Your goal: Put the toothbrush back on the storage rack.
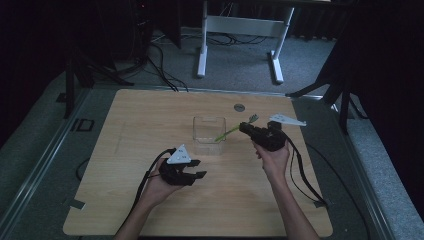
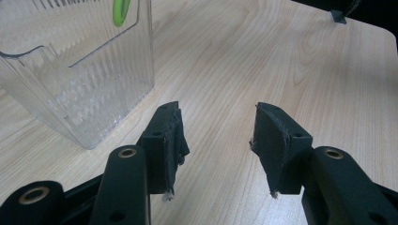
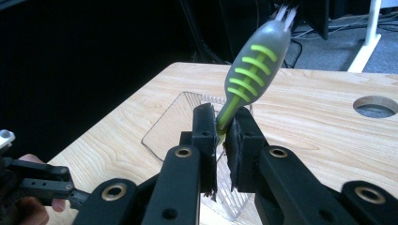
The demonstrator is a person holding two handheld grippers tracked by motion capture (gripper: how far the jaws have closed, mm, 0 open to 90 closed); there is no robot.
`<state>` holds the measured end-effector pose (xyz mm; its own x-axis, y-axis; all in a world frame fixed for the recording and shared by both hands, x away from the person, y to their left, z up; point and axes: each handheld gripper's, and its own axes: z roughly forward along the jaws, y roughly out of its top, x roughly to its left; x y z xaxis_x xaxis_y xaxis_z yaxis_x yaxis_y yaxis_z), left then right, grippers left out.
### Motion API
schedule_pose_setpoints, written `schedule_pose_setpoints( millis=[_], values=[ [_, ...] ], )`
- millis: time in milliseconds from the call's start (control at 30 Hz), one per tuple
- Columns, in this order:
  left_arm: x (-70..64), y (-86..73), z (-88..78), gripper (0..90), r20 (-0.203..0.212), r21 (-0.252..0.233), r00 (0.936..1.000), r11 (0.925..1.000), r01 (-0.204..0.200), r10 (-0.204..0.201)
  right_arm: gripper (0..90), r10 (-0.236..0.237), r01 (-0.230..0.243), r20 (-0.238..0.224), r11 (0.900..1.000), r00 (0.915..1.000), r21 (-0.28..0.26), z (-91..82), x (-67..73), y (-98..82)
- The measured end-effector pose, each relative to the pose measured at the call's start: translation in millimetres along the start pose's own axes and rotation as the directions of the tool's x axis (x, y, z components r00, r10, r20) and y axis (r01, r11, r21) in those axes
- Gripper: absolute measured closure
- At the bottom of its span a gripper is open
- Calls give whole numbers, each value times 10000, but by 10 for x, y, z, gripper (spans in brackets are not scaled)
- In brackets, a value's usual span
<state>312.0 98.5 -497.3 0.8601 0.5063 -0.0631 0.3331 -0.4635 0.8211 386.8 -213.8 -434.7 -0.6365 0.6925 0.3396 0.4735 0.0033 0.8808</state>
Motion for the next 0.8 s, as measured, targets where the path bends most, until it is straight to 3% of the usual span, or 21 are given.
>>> schedule_pose_setpoints(
  millis=[433,467,500,567,800],
  values=[
    [-9,-4,14,516,61,5,10000,10000,34,-34,818,-161,158,65,9991,9998,386,131,-33,-48],
    [-8,-3,14,515,65,4,10000,10000,36,-36,779,-166,166,-1,9987,9999,479,141,-40,-51],
    [-8,-3,14,515,68,2,10000,10000,39,-39,679,-91,95,-85,9987,9999,510,150,-45,-54],
    [-8,-2,15,515,67,4,10000,10000,46,-46,597,-64,79,-281,9986,9996,524,149,-36,-60],
    [-8,-8,6,513,57,-11,10000,10000,50,-50,474,-70,83,-342,9993,9994,371,94,-8,-65]
  ],
)
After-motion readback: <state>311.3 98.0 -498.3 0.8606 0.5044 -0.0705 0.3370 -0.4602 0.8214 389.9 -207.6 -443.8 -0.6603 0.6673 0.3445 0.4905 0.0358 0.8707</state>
